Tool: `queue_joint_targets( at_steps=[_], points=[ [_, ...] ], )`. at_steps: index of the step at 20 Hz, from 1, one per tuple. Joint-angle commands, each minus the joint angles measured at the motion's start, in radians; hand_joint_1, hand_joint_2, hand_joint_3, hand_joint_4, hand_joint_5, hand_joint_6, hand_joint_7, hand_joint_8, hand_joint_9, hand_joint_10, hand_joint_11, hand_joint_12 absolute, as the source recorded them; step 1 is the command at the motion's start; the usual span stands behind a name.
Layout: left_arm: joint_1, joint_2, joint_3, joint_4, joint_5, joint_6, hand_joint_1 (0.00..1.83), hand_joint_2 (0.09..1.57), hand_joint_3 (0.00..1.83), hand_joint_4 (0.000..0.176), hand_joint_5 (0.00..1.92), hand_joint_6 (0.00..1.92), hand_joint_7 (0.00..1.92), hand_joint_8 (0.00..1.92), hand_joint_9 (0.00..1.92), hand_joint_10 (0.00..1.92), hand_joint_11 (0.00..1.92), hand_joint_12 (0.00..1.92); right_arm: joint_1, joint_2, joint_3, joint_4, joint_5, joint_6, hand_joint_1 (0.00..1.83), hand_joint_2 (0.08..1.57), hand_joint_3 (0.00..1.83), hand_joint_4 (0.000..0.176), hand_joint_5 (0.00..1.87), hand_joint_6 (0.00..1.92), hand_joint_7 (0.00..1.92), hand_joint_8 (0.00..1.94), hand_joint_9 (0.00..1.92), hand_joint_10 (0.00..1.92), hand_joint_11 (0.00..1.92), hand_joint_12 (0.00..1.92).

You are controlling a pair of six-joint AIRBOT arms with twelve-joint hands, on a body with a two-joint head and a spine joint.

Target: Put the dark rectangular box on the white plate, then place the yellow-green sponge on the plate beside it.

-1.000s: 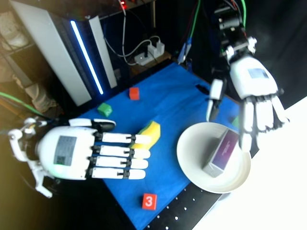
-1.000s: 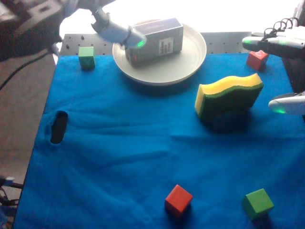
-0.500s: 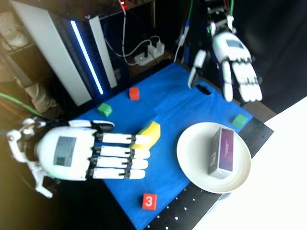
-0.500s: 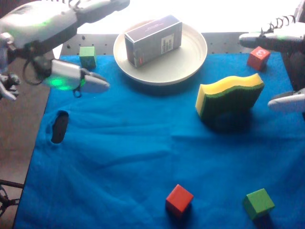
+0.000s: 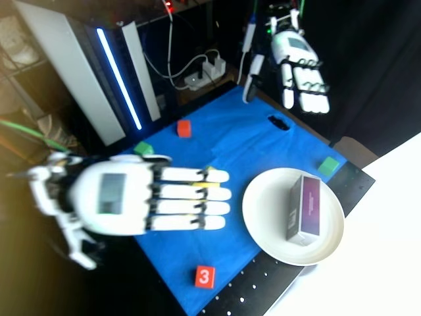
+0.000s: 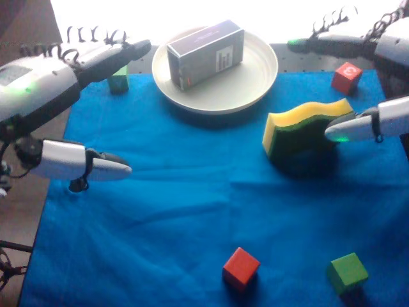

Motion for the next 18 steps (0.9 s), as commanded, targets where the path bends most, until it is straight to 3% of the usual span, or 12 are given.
queue_joint_targets(
  at_steps=[1,2,4,6,7,8,11,12,14,16,17,18],
  points=[
    [0.003,0.008,-0.008,-0.032,-0.2,-0.001,0.91,0.87,0.0,0.133,0.0,0.0,0.0,0.0,0.0,0.0,0.0,0.0,0.019,-0.007,0.01,0.031,0.068,0.005,0.68,0.93,0.0,0.062,0.24,0.0,0.21,0.0,0.2,0.0,0.0,0.57],
    [0.017,0.008,-0.016,-0.043,-0.22,-0.002,0.9,0.88,0.0,0.154,0.0,0.0,0.0,0.0,0.0,0.0,0.0,0.0,0.022,-0.014,0.016,0.018,0.052,0.008,0.73,0.92,0.0,0.037,0.29,0.0,0.25,0.0,0.25,0.01,0.0,0.71],
    [0.028,0.008,-0.027,-0.046,-0.237,-0.003,0.87,0.87,0.0,0.174,0.0,0.0,0.0,0.0,0.0,0.0,0.0,0.0,0.029,-0.029,0.029,-0.004,0.027,0.017,0.73,0.93,0.0,0.05,0.3,0.0,0.25,0.0,0.24,0.01,0.0,0.67],
    [0.032,0.008,-0.033,-0.046,-0.253,-0.006,0.87,0.87,0.0,0.176,0.0,0.0,0.0,0.0,0.0,0.0,0.0,0.0,0.03,-0.039,0.039,-0.006,0.016,0.02,0.75,0.92,0.0,0.038,0.32,0.01,0.26,0.01,0.24,0.0,0.0,0.63],
    [0.033,0.008,-0.037,-0.042,-0.263,-0.01,0.9,0.87,0.0,0.176,0.0,0.0,0.0,0.0,0.0,0.0,0.0,0.0,0.031,-0.045,0.046,-0.01,0.006,0.021,0.79,0.92,0.0,0.039,0.37,0.0,0.3,0.0,0.28,0.0,0.01,0.73],
    [0.033,0.007,-0.039,-0.037,-0.27,-0.013,0.89,0.87,0.0,0.176,0.0,0.0,0.0,0.0,0.0,0.0,0.0,0.0,0.034,-0.052,0.052,-0.02,-0.008,0.021,0.83,0.92,0.0,0.007,0.5,0.0,0.4,0.0,0.37,0.01,0.01,0.83],
    [0.034,0.007,-0.043,-0.033,-0.281,-0.02,0.87,0.87,0.0,0.176,0.0,0.0,0.0,0.0,0.0,0.0,0.0,0.0,0.043,-0.071,0.068,-0.031,-0.029,0.021,0.95,0.93,0.0,0.0,0.86,0.07,0.75,0.07,0.7,0.12,0.13,1.42],
    [0.034,0.006,-0.043,-0.033,-0.281,-0.021,0.86,0.86,0.0,0.176,0.0,0.0,0.0,0.0,0.0,0.0,0.0,0.0,0.043,-0.076,0.072,-0.033,-0.033,0.021,1.07,0.92,0.01,0.0,1.01,0.22,0.89,0.53,0.69,0.86,0.3,1.64],
    [0.035,0.004,-0.043,-0.033,-0.279,-0.021,0.85,0.86,0.0,0.176,0.0,0.0,0.0,0.0,0.0,0.0,0.0,0.0,0.044,-0.08,0.074,-0.033,-0.034,0.021,1.17,0.91,0.0,0.0,1.01,0.72,0.86,1.43,0.76,1.68,0.65,1.89],
    [0.039,0.002,-0.043,-0.036,-0.278,-0.021,0.86,0.87,0.0,0.176,0.0,0.0,0.0,0.0,0.0,0.0,0.0,0.0,0.046,-0.08,0.075,-0.033,-0.034,0.021,1.16,0.94,0.0,0.0,0.94,1.15,1.04,1.79,1.16,1.91,1.21,1.92],
    [0.045,0.001,-0.043,-0.043,-0.281,-0.022,0.87,0.87,0.0,0.176,0.0,0.0,0.0,0.0,0.0,0.0,0.0,0.0,0.05,-0.08,0.076,-0.033,-0.034,0.021,1.16,0.98,0.0,0.0,0.9,1.24,1.05,1.79,1.16,1.92,1.23,1.92],
    [0.049,0.0,-0.043,-0.047,-0.284,-0.023,0.87,0.87,0.0,0.176,0.0,0.0,0.0,0.0,0.0,0.0,0.0,0.0,0.053,-0.08,0.077,-0.032,-0.034,0.021,1.14,1.07,0.02,0.0,0.96,1.08,1.0,1.6,1.06,1.8,1.07,1.92]
  ],
)
